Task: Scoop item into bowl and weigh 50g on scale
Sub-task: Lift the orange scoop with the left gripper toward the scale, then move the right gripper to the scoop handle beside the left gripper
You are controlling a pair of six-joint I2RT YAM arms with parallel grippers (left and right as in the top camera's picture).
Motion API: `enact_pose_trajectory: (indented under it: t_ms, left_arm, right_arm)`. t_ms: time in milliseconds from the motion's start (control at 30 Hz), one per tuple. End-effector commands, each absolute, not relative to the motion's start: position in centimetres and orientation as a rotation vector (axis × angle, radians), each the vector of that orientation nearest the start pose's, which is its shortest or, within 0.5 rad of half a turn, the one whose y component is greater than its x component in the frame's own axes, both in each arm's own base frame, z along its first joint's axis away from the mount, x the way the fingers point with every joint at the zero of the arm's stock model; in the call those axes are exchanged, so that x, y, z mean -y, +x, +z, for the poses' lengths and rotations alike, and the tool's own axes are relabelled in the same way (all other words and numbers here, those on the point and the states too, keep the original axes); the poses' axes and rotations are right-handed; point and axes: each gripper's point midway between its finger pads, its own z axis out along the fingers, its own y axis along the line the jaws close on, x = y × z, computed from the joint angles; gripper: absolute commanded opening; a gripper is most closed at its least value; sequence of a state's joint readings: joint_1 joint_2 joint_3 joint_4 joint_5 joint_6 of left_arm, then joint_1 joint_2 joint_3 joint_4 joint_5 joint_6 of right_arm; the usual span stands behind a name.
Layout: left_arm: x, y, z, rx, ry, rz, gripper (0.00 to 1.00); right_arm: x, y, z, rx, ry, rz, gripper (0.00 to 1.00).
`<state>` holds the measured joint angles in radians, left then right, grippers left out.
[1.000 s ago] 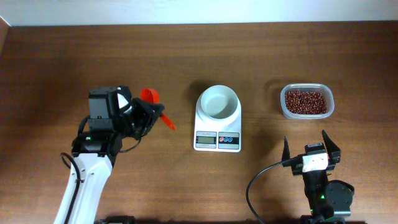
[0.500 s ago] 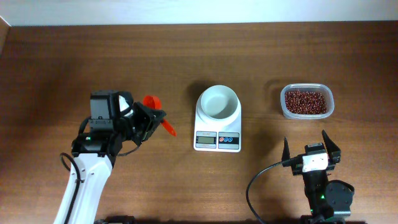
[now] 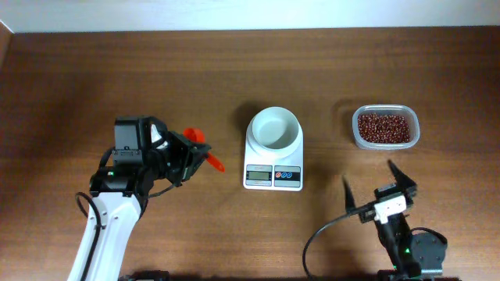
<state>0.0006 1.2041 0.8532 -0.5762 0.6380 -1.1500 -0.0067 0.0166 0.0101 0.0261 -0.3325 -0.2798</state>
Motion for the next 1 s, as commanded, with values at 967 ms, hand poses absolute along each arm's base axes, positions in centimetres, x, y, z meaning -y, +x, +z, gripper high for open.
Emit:
enact_pose_trajectory:
  t_ms: [967]
  left_arm:
    - [12.0,30.6,19.0,-2.364,-1.174,-1.442,0.00]
  right_arm:
    - [-10.2,24.8,32.3,-2.187,-0.045,0.862,0.82]
